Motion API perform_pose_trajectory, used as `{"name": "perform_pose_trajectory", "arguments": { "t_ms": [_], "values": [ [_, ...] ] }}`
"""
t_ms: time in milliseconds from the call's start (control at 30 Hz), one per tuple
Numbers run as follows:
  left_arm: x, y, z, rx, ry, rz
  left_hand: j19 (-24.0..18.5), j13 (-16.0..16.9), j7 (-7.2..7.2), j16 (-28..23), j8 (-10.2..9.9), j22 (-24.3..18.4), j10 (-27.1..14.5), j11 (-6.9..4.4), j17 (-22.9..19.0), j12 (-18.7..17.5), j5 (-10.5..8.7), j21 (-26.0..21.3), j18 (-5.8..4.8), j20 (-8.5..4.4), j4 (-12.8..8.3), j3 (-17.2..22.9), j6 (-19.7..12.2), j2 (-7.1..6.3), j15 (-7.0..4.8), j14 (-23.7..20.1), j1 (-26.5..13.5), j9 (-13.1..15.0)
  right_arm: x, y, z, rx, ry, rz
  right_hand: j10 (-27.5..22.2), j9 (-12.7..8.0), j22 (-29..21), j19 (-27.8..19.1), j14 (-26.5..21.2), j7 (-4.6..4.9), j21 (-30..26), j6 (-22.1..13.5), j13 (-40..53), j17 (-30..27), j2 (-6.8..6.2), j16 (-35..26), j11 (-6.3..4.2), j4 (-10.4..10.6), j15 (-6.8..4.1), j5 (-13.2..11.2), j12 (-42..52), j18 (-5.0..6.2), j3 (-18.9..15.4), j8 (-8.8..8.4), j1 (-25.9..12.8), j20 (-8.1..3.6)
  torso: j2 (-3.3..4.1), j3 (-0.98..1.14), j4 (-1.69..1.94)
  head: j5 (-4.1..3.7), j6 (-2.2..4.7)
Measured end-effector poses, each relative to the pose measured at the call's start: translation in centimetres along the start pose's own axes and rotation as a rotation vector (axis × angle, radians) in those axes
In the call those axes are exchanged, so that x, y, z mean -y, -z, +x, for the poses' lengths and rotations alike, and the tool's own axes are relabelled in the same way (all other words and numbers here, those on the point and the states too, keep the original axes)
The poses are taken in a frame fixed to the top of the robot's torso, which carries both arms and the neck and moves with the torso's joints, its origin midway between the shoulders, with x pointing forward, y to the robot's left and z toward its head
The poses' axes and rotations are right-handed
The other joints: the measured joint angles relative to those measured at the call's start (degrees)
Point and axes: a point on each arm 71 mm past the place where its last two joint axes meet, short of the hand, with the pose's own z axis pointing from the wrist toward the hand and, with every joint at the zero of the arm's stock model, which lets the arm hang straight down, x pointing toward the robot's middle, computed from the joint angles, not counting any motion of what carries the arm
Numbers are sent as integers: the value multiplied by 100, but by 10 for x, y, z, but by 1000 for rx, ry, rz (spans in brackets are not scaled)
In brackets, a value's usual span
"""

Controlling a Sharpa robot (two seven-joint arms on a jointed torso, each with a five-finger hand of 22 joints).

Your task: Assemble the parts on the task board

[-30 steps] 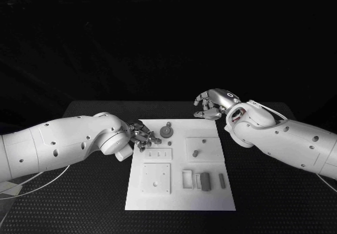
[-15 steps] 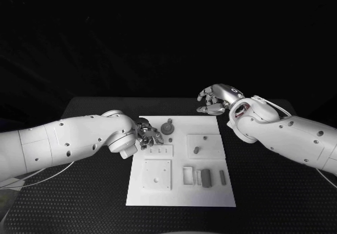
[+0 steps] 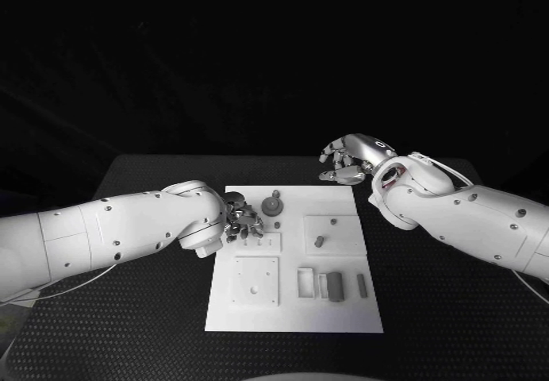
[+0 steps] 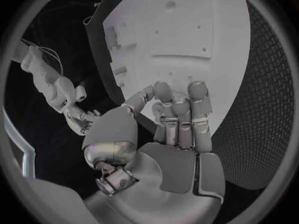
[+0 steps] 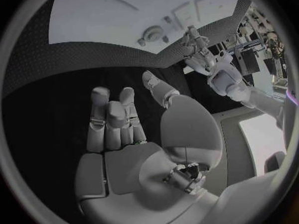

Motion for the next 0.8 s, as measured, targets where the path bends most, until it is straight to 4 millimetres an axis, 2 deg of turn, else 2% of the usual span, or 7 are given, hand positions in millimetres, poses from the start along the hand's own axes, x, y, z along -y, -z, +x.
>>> {"name": "perform_pose_trajectory", "arguments": {
  "t_ms": [500,800],
  "values": [
    [-1,-9,11,22,-99,-4,93,46,-2,117,21,66,65,-37,-11,128,134,87,0,-12,5,5,2,-10,-21,62,-9,1,-1,0,1,-10,-6,-4,0,5,0,-1,0,1,0,-1,5,0,0,0,0,0,0,0,0,0,0,0,0,1,8,-7,2,-13,-34],
    [0,-10,13,21,-124,-3,136,57,-16,167,31,70,96,-49,-11,167,137,103,0,-13,41,41,16,-49,-15,90,-48,103,-2,0,1,-16,-8,-6,0,4,0,-1,0,1,0,-1,5,0,0,0,0,0,0,0,0,0,0,0,0,1,9,-10,2,-23,-41]
  ]
}}
